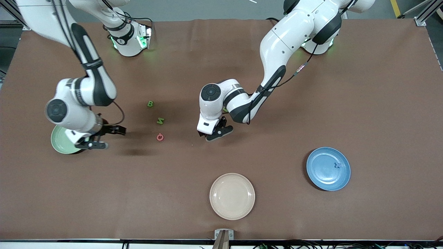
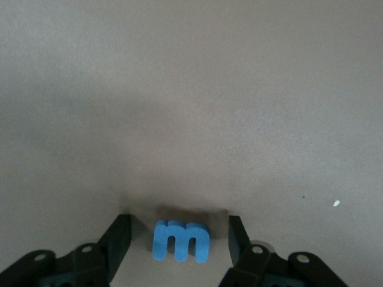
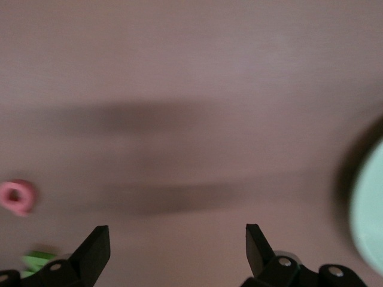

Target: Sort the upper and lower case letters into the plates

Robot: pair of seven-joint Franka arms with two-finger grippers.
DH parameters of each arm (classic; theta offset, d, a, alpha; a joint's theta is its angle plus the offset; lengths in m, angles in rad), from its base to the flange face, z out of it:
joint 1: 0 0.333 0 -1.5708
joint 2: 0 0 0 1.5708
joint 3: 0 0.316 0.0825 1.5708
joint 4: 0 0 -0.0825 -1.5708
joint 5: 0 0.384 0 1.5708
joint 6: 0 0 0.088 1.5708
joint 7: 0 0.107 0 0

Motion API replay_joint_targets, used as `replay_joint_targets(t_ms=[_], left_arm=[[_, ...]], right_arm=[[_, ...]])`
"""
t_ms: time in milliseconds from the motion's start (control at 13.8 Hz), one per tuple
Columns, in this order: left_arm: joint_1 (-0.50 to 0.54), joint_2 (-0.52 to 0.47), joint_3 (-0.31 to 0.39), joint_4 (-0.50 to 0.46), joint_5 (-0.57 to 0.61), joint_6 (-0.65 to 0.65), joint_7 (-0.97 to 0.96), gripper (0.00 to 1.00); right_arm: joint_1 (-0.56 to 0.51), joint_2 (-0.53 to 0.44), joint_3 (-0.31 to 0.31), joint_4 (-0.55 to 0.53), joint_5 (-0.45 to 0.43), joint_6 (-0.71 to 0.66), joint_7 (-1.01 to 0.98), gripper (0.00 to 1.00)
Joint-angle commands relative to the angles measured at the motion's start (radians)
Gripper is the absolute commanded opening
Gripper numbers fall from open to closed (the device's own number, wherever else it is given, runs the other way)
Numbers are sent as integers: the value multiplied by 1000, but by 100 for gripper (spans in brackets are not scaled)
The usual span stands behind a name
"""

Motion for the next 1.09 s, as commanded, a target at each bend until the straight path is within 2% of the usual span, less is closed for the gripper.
replay_joint_targets(t_ms=[0, 145, 363, 435, 508, 653, 871, 1016], left_arm=[[-25, 14, 16, 31, -12, -5, -30, 67], [-32, 12, 18, 26, -12, -14, -41, 61], [-31, 17, 19, 20, -13, -15, -41, 39], [-29, 20, 19, 21, -13, -15, -41, 28], [-29, 20, 19, 20, -13, -15, -41, 16], [-20, 6, 19, 20, -12, -22, -41, 1], [70, -85, 21, 12, -1, -127, -20, 0], [165, -168, 9, -28, -1, -178, 20, 0]], right_arm=[[104, 45, -13, 47, 57, 19, 135, 100], [171, 80, -14, 59, 126, 60, 144, 100], [239, 149, -14, 59, 168, 186, 155, 100], [245, 171, -14, 59, 166, 220, 173, 100], [256, 189, -14, 59, 166, 244, 175, 100], [259, 197, -16, 59, 156, 245, 170, 100], [259, 208, -18, 59, 151, 243, 166, 99], [259, 208, -18, 59, 151, 233, 166, 84]])
